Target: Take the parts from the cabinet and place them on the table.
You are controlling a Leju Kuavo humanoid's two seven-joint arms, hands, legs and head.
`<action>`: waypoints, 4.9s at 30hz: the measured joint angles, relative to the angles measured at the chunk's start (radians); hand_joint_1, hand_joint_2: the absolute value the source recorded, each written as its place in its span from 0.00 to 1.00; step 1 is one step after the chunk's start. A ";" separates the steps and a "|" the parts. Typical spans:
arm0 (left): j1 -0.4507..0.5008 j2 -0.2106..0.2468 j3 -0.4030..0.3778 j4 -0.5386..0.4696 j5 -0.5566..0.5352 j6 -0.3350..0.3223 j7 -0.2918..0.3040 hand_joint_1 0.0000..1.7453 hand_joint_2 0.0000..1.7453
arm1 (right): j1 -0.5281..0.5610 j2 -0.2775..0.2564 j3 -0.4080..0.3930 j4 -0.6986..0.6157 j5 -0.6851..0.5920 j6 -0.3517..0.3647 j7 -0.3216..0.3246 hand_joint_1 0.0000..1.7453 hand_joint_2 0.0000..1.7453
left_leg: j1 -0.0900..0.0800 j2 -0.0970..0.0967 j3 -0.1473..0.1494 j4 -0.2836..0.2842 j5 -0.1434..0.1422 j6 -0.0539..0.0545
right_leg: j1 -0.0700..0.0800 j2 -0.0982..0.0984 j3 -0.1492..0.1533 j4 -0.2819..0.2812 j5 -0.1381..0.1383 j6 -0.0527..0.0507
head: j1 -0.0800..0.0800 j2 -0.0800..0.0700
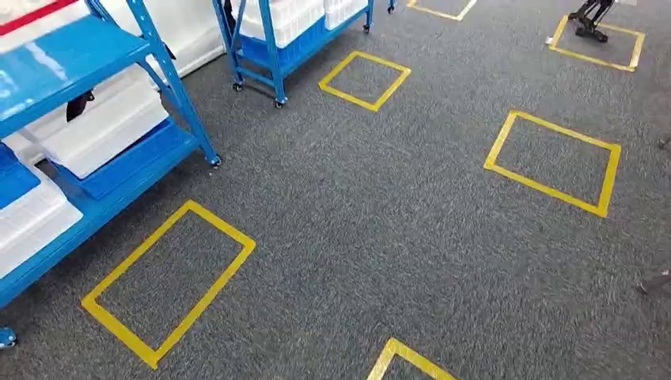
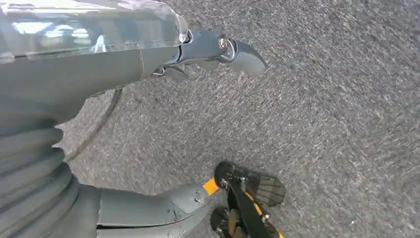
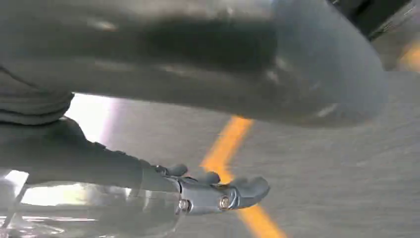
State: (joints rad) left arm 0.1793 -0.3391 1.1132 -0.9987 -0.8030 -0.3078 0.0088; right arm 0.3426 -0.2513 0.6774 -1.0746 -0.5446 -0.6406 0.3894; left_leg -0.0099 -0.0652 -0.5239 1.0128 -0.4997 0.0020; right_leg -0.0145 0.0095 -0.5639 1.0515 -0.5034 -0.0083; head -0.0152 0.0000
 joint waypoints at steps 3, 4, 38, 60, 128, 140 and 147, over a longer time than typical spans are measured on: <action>0.005 0.002 -0.008 0.000 0.044 0.013 0.031 0.00 1.00 | 0.055 0.040 -0.074 -0.014 0.132 0.025 0.064 0.00 0.00 | 0.004 0.042 -0.038 0.095 -0.064 -0.018 | -0.007 -0.019 0.004 -0.010 0.004 -0.020 | -0.010 0.000; 0.006 0.002 -0.014 0.000 0.053 0.014 0.037 0.00 1.00 | 0.067 0.053 -0.100 -0.015 0.168 0.041 0.067 0.00 0.00 | 0.008 0.050 -0.076 0.171 -0.104 -0.025 | -0.006 -0.024 0.003 -0.009 0.003 -0.021 | -0.010 0.000; -0.005 0.005 -0.012 0.002 0.015 -0.006 0.039 0.00 0.00 | 0.116 0.576 -1.145 -0.098 1.067 0.682 0.062 0.00 0.00 | 0.020 0.055 -0.147 0.298 -0.118 -0.040 | -0.003 -0.044 0.021 -0.021 -0.003 -0.024 | -0.016 0.000; 0.132 -0.009 -0.301 -0.138 0.251 0.057 0.175 0.00 0.00 | 0.132 0.590 -1.171 -0.158 1.049 0.721 0.080 0.00 0.00 | 0.004 0.005 0.013 -0.008 0.001 0.003 | 0.006 0.021 0.019 -0.014 0.001 0.002 | -0.009 0.000; 0.136 -0.010 -0.337 -0.134 0.322 0.134 0.224 0.00 0.00 | 0.179 0.602 -1.184 -0.245 1.084 0.784 0.079 0.00 0.00 | 0.006 0.047 0.063 0.172 -0.002 -0.014 | -0.005 -0.007 -0.022 -0.016 0.043 -0.021 | -0.010 0.000; 0.168 -0.011 -0.353 -0.151 0.342 0.134 0.247 0.00 0.00 | 0.188 0.605 -1.175 -0.261 1.085 0.791 0.077 0.00 0.00 | 0.013 0.073 -0.106 0.037 0.071 0.002 | -0.009 -0.012 0.211 -0.050 -0.113 0.028 | -0.014 0.000; 0.173 -0.012 -0.369 -0.164 0.361 0.140 0.260 0.00 0.00 | 0.185 0.605 -1.165 -0.266 1.084 0.793 0.077 0.00 0.00 | 0.013 0.055 0.042 -0.021 -0.006 0.039 | -0.006 -0.009 -0.078 0.285 -0.190 0.033 | 0.001 0.000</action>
State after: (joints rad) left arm 0.3524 -0.3513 0.7443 -1.1627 -0.4415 -0.1679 0.2692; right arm 0.5273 0.3540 -0.4879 -1.3409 0.5398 0.1522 0.4661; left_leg 0.0029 -0.0106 -0.4820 0.9922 -0.5053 0.0408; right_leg -0.0205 0.0000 -0.6414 1.3362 -0.6932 0.0245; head -0.0145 0.0000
